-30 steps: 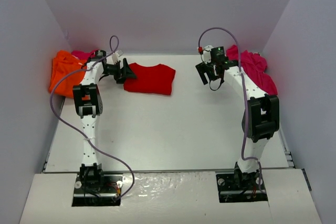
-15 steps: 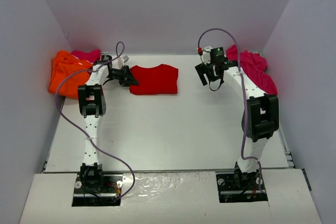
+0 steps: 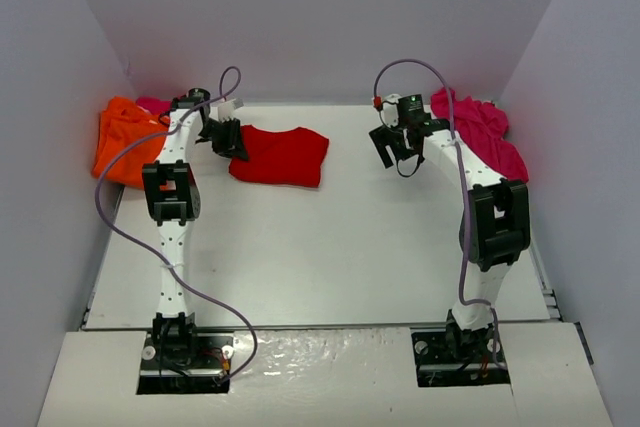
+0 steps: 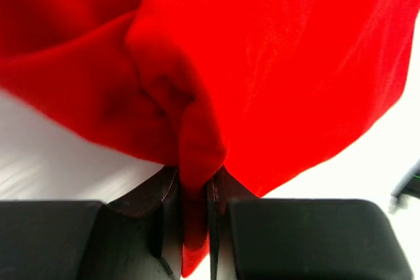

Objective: Fold and stack the t-shirts
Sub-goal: Put the neatly folded tshirt into the corner of the board with the left arm

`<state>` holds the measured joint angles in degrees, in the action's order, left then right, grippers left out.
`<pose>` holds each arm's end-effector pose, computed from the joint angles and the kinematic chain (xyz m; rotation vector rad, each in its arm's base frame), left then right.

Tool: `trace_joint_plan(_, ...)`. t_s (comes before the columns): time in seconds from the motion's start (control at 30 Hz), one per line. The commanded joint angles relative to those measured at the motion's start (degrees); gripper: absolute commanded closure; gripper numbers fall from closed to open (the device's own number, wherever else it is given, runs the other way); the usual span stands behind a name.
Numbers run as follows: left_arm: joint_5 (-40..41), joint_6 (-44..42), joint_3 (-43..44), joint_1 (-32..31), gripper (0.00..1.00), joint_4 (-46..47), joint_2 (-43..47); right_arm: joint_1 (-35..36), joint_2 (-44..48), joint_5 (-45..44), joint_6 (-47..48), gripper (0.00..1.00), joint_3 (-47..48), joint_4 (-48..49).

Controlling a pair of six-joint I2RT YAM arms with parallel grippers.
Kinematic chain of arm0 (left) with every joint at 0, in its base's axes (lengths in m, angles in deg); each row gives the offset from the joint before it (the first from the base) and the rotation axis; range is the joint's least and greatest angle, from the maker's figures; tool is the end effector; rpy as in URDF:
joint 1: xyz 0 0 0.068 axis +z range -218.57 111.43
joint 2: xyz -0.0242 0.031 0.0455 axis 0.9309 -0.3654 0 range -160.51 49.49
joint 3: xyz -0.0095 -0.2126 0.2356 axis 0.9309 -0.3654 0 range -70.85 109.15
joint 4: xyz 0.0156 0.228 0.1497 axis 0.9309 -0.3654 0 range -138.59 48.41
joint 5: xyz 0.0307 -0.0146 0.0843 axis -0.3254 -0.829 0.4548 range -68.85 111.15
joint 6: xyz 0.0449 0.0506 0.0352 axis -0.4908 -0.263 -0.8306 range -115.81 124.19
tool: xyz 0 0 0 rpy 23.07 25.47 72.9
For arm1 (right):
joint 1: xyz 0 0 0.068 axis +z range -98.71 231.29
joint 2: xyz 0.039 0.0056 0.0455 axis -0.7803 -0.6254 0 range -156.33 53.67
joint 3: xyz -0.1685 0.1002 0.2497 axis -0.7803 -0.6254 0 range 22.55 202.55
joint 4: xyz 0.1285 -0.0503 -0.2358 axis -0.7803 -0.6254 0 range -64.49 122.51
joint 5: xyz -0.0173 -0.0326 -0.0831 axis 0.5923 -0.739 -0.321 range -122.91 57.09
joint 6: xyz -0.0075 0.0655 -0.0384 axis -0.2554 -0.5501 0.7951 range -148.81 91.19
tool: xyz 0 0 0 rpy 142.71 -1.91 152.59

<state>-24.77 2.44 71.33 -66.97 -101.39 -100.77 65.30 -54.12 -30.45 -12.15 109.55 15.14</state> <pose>0.5982 -0.0298 0.1803 0.2140 2.5425 -1.0623 0.4706 0.1203 0.2877 -0.6138 2.1502 0.0228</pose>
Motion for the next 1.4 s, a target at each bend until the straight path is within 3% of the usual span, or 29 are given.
trace_joint_plan(0.0,15.07,-9.82,12.08,0.95,1.00,-12.36,9.42,1.16,1.34,1.15,0.21,0.25,0.36,1.97)
trace_joint_plan(0.27,31.27,-17.79,11.58,1.27,1.00,-14.64,13.09,1.87,2.32,1.94,0.38,0.25,-0.25,2.60)
trace_joint_plan(0.4,39.71,-18.29,17.25,3.25,1.00,-14.29,14.99,2.31,2.71,1.63,0.82,0.25,-0.16,2.58)
trace_joint_plan(0.57,53.51,-20.53,17.62,12.12,1.00,-5.79,20.72,2.68,3.63,1.83,1.33,0.25,-1.08,2.76)
trace_joint_plan(0.8,67.05,-21.95,18.05,21.95,1.00,-0.33,19.31,3.89,3.63,2.13,1.43,0.26,-1.31,2.78)
trace_joint_plan(0.9,65.32,-19.76,15.32,23.65,0.70,1.43,21.01,4.53,4.22,1.91,1.52,0.25,-1.45,2.78)
trace_joint_plan(0.97,64.38,-17.39,12.03,23.79,0.44,3.32,22.44,4.81,4.52,1.86,1.52,0.24,-1.58,2.87)
trace_joint_plan(1.03,61.36,-15.21,11.07,23.63,0.30,3.92,24.72,5.05,4.66,1.91,1.50,0.24,-1.80,2.95)
trace_joint_plan(1.3,56.81,-9.41,12.33,22.66,0.17,3.91,29.40,6.20,6.53,1.85,1.88,0.22,-3.06,3.56)
trace_joint_plan(1.37,51.99,-7.71,10.47,22.72,0.17,2.99,32.15,6.42,6.90,2.03,1.88,0.22,-3.17,3.74)
